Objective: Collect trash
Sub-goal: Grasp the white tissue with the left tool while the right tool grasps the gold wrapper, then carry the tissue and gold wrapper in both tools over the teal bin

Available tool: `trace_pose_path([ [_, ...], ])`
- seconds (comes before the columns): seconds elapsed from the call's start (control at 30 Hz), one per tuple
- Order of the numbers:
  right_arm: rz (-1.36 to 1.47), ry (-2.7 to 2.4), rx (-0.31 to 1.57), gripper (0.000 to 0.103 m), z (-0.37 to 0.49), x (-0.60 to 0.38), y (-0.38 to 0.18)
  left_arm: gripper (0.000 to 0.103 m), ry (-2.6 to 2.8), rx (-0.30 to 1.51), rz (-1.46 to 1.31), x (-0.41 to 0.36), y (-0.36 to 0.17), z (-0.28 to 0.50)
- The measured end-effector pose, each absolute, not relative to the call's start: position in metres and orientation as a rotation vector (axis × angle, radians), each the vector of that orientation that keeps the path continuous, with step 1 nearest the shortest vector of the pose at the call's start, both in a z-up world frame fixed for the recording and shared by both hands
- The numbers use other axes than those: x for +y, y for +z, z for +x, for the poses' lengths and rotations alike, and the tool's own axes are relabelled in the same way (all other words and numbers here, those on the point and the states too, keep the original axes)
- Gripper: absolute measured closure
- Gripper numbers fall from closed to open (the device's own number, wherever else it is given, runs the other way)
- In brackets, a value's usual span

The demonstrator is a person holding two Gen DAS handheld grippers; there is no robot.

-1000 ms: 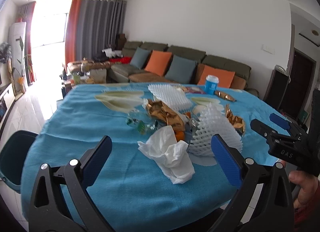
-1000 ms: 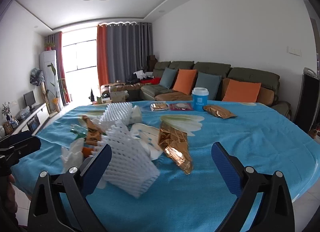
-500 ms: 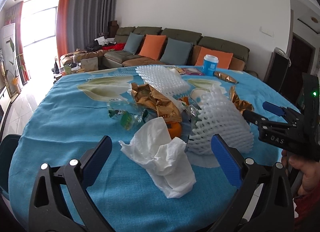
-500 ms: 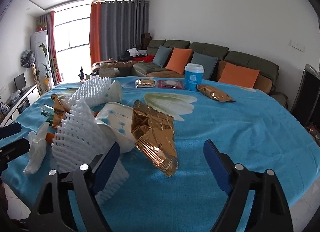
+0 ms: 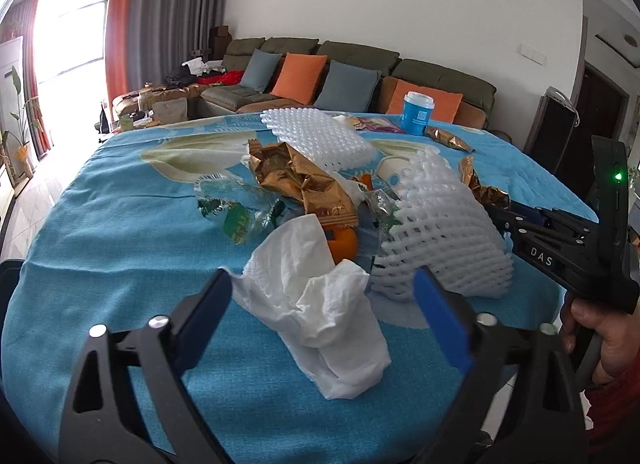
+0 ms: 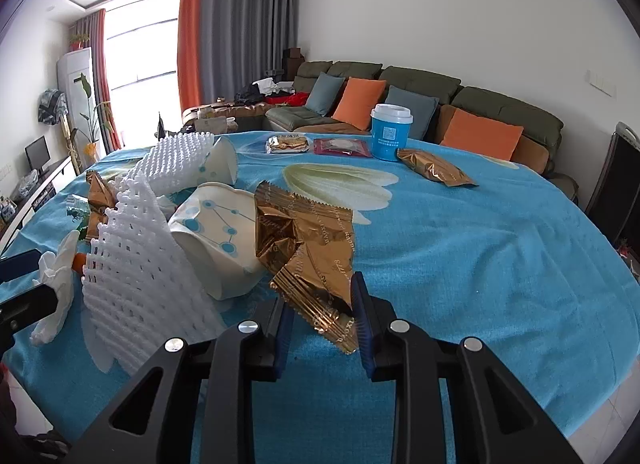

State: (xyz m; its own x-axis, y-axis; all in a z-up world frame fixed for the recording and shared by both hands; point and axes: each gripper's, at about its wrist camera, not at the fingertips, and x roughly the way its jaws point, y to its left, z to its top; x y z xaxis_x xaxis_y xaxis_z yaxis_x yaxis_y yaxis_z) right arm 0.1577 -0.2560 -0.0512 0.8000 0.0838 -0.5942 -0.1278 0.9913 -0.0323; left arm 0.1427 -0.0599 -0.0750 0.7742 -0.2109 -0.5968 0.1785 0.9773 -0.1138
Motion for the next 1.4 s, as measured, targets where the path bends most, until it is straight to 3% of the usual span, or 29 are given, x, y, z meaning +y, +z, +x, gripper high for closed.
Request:
trace_pose_path([
  [0.07, -0.073, 0.127, 0.632, 0.078, 0.157, -0.255, -0.051, 0.024, -0.214, 0.672, -0.055, -0.060, -0.079, 0.146],
  [0.23, -0.069, 0.121, 0.626, 0.083, 0.156, -0.256, -0.050, 0.053, -0.208, 0.712, -0.076, -0.056, -0.088, 0.152],
  [0.37, -0.068, 0.112, 0.618, 0.084, 0.155, -0.257, -0.048, 0.067, -0.204, 0.708, -0.088, -0.053, -0.089, 0.152],
  [0.43, -0.065, 0.101, 0.605, 0.084, 0.154, -0.258, -0.046, 0.081, -0.208, 0.695, -0.084, -0.052, -0.088, 0.151],
  [0.5, -0.064, 0.091, 0.586, 0.084, 0.150, -0.259, -0.040, 0.086, -0.213, 0.682, -0.080, -0.051, -0.086, 0.148],
  [0.9, -0.037, 0.217, 0.431, 0.084, 0.137, -0.231, 0.010, 0.090, -0.177, 0.531, -0.148, -0.017, -0.053, 0.120],
  [1.4, -0.041, 0.666, 0.449, 0.084, 0.140, -0.106, 0.028, 0.090, 0.090, 0.399, -0.244, 0.088, -0.029, 0.070],
])
